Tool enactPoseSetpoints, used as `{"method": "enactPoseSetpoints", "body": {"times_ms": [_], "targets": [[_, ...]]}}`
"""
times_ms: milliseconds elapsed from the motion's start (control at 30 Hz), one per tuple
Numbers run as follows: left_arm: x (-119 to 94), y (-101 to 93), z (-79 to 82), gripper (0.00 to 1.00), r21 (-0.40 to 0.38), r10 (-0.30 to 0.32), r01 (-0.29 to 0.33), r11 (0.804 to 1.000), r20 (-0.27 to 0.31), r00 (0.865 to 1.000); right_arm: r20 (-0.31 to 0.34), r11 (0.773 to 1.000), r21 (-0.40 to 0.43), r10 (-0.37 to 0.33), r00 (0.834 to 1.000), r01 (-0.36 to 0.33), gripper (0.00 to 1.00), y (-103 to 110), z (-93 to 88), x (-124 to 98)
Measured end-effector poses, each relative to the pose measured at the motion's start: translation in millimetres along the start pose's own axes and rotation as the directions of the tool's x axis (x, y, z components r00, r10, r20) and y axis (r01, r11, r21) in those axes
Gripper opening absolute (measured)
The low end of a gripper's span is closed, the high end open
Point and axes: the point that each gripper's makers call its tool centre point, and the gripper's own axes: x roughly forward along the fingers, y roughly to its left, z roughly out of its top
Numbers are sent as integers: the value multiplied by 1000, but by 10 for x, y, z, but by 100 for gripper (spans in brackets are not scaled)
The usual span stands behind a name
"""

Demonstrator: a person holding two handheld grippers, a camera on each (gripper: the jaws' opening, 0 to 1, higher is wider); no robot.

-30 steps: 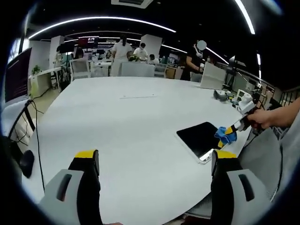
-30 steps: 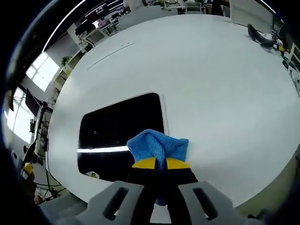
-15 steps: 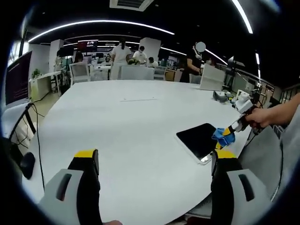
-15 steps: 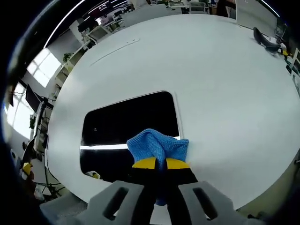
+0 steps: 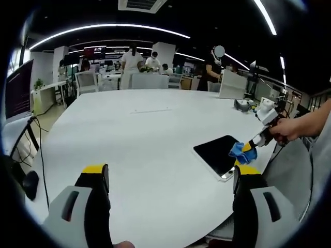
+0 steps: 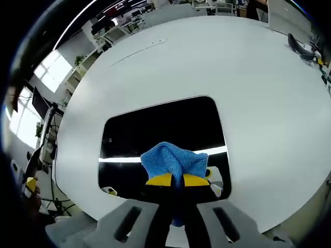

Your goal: Wipe the mirror surface with the cleaning cloth until all visible marks leave the cleaned area.

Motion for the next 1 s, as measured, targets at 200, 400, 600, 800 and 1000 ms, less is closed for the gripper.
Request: {"method": "enactPoseSetpoints", "body": {"times_ms": [200, 400, 600, 800, 1000], "targets": [[-32, 13, 22, 99, -2, 3, -3, 1000, 8, 1000, 18, 1000, 14, -12, 1000, 12, 0, 40, 10, 11], [-67, 69, 21, 99, -36, 27, -27, 999, 21, 999, 15, 1000, 14, 0, 1000, 0, 0, 123, 0, 30], [-58, 28, -14, 99, -11, 23, -23, 1000, 11, 1000, 7, 1000, -9, 14, 1000, -14, 0, 263, -24, 53], [-60, -15, -31, 99, 0, 20, -20, 1000, 3, 1000, -4, 999, -26, 25, 1000, -25, 0, 387, -48, 80], [-69, 15, -32, 99, -3, 22, -22, 1000, 6, 1000, -7, 999, -29, 32, 999, -32, 0, 468, -67, 89]]}}
